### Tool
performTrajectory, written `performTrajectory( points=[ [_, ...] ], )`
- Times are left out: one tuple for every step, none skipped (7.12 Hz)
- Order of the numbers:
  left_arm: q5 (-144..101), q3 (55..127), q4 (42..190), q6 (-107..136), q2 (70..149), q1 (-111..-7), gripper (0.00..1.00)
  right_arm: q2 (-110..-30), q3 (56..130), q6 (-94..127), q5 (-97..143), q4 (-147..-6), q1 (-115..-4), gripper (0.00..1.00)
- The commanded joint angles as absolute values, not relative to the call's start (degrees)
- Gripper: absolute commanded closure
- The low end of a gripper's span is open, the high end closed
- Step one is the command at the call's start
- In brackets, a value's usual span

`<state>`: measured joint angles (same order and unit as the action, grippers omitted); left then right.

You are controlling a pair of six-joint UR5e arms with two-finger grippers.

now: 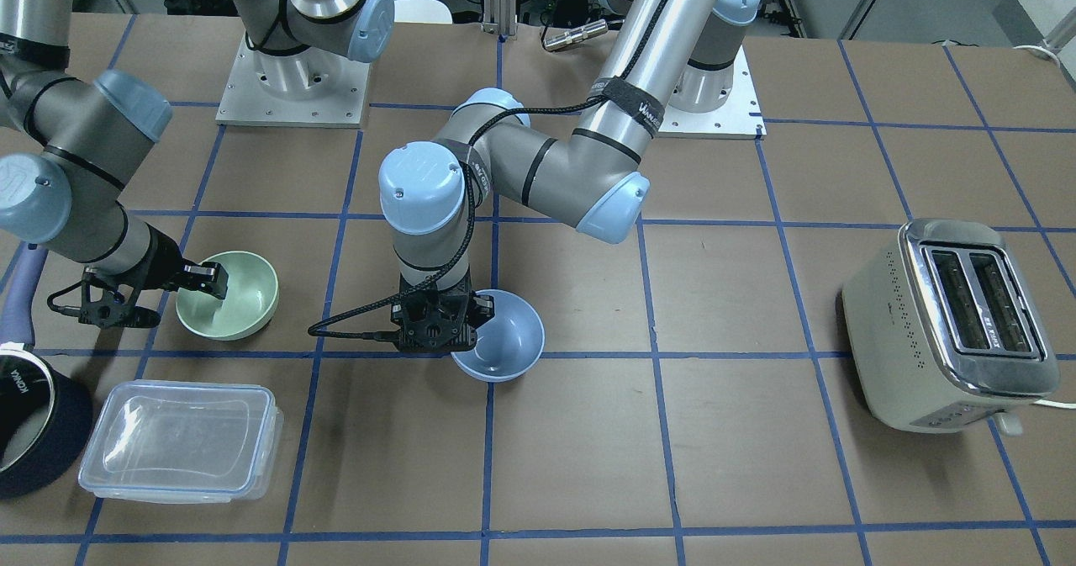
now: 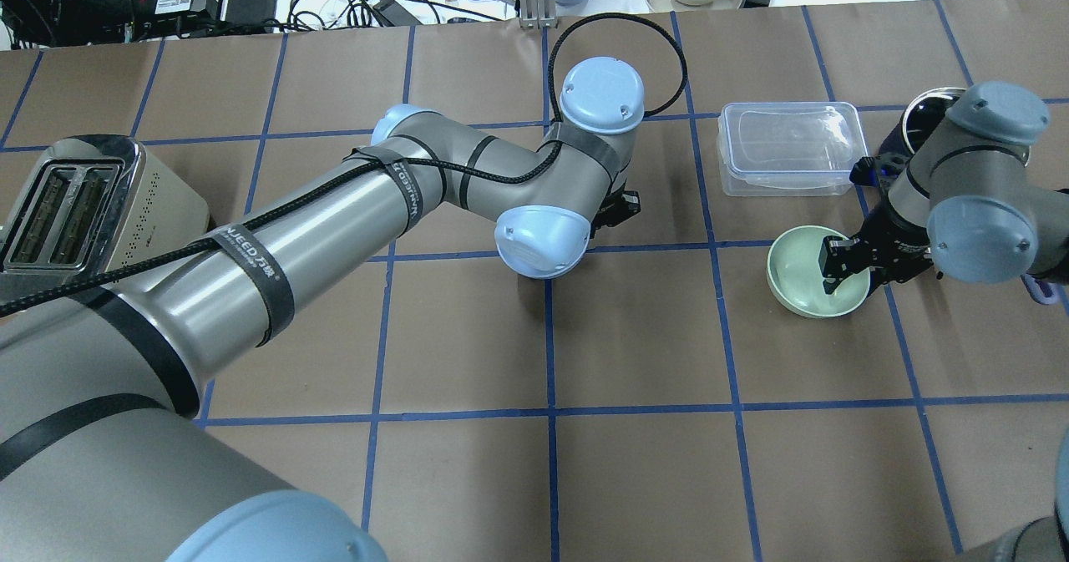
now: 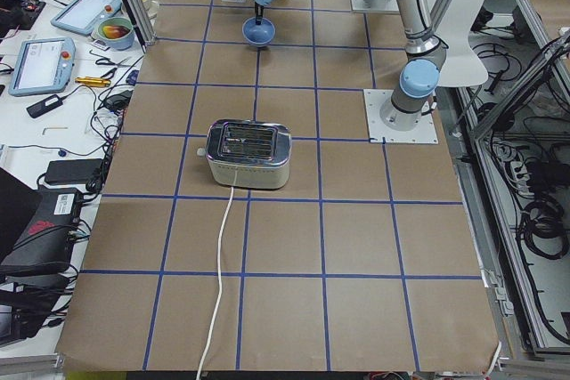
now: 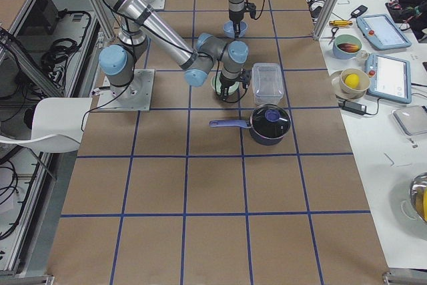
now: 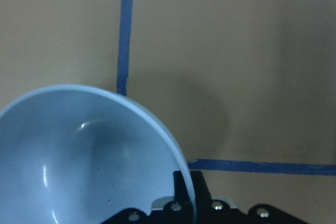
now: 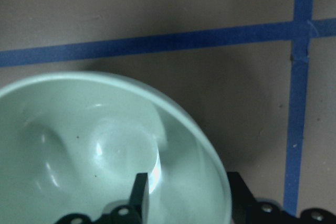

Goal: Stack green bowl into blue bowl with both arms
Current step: 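Grasp blue bowl rim with left gripper while right gripper grasps green bowl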

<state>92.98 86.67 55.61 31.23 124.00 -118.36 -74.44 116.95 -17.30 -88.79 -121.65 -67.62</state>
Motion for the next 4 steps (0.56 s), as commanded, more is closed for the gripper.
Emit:
performTrajectory(
  points=[
    [93.16,87.01,55.63,31.11,124.19,-118.39,0.44,-74.62,116.55,-17.49,-89.64,-120.50,-67.59,1.00],
    [93.16,86.32,55.55,30.94,124.54,-118.30,0.00,-75.05,116.37,-17.58,-90.78,-120.41,-67.59,1.00],
    [92.99,85.53,55.81,29.55,123.06,-117.34,0.00,-75.41,115.24,-19.75,-90.79,-120.32,-67.85,1.00],
    [93.08,85.52,56.33,24.31,121.13,-114.90,0.00,-76.98,112.96,-21.25,-90.88,-117.45,-67.94,1.00]
  ],
)
